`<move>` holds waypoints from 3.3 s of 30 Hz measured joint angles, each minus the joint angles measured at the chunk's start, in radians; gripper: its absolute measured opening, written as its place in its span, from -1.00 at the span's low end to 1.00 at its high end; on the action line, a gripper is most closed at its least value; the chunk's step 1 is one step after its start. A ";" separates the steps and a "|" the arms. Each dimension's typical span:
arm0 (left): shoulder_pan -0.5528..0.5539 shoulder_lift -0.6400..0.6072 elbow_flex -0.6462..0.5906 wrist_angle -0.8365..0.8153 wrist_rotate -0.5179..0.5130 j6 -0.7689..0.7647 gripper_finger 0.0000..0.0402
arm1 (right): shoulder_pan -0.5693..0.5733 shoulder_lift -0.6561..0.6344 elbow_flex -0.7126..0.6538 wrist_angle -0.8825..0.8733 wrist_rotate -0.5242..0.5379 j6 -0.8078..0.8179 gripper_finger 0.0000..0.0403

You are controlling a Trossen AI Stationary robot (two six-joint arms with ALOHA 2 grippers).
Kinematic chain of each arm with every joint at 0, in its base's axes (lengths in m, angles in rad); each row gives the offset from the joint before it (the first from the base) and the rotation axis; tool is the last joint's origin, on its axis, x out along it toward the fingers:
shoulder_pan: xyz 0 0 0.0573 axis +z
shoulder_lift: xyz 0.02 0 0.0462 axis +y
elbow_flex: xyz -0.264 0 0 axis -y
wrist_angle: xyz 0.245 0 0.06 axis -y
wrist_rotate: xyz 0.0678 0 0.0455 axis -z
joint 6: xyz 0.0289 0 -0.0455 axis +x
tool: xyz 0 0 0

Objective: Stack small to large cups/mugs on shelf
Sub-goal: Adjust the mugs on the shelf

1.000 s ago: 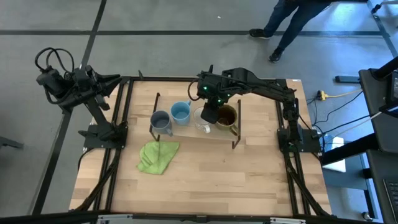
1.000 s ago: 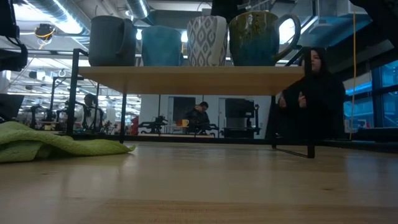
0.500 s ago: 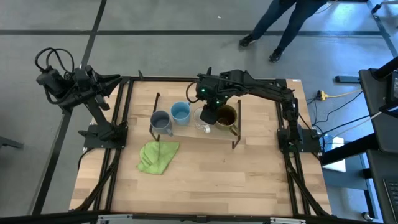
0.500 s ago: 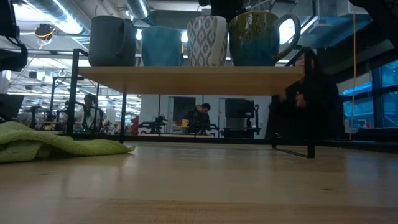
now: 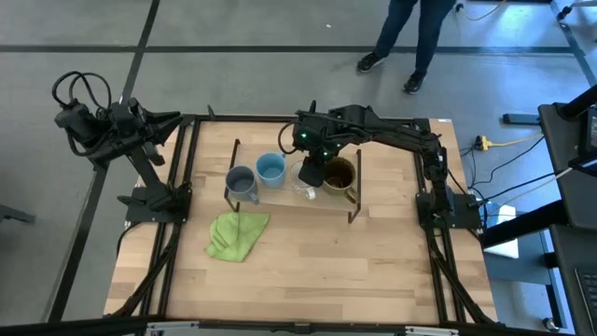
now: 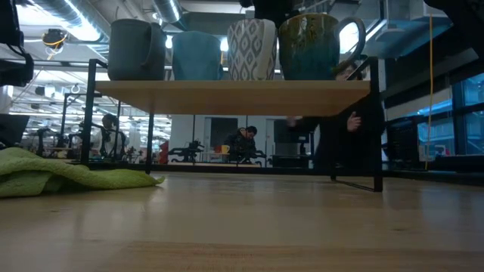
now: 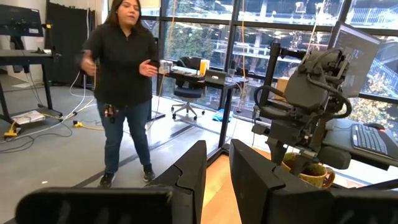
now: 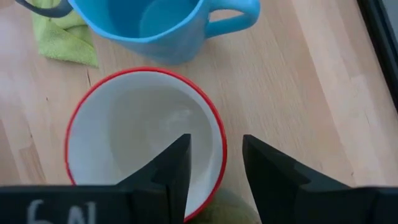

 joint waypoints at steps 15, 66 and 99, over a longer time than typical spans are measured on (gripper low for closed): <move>0.000 0.000 0.000 -0.005 0.000 0.000 -0.67 | -0.004 0.012 -0.005 -0.002 0.005 -0.007 -0.40; 0.000 0.000 0.000 -0.006 0.000 -0.001 -0.67 | -0.029 0.011 0.010 0.002 -0.010 -0.028 -0.41; 0.000 0.000 0.000 -0.005 0.000 -0.008 -0.67 | -0.089 -0.146 0.049 -0.140 0.296 0.206 -0.34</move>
